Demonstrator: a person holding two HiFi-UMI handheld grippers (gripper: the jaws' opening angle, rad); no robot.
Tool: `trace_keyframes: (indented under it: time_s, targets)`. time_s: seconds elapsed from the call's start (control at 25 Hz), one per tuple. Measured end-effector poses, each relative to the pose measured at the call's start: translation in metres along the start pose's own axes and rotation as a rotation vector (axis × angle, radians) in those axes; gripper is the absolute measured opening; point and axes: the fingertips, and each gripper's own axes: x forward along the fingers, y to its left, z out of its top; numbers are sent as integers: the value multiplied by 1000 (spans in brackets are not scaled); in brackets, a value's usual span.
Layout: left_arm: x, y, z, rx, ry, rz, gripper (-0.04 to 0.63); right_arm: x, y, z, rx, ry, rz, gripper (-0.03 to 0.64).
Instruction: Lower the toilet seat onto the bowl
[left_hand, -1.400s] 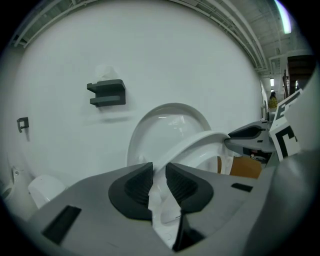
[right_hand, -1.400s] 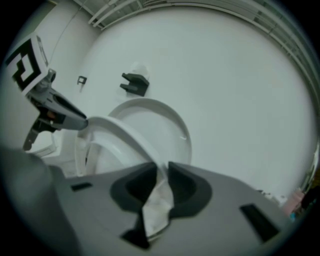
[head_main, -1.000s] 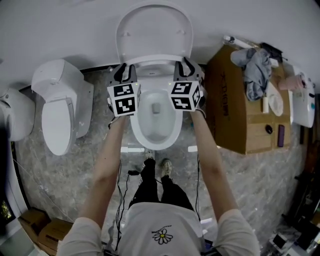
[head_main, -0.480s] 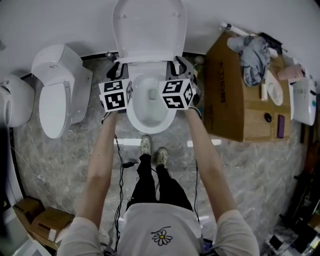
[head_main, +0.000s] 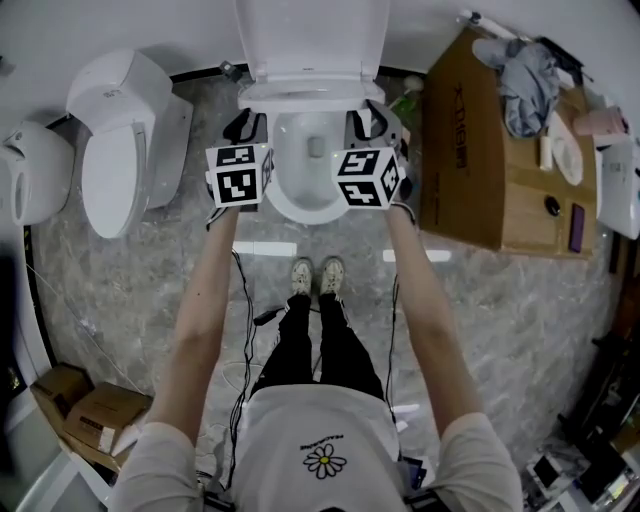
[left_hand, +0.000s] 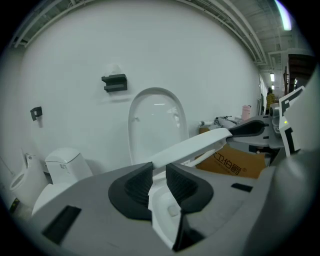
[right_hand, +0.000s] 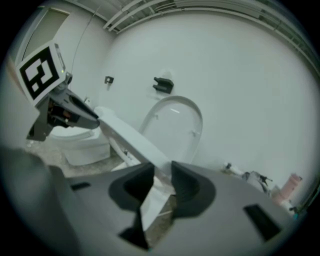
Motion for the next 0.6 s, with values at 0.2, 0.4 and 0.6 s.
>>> trace_keyframes:
  time_s: [0.2,0.4,0.6]
  targets:
    - [-11,-8,-26,-10,24,-3,104,-13,14,-22,-13,42,33,126]
    - [-18,-16,-53,12,72,-25,107,-25,28,-46,3,91,30,127]
    - [-25,-23,-80,25,129,-54,108,-34,43,-70,3,132,68,133]
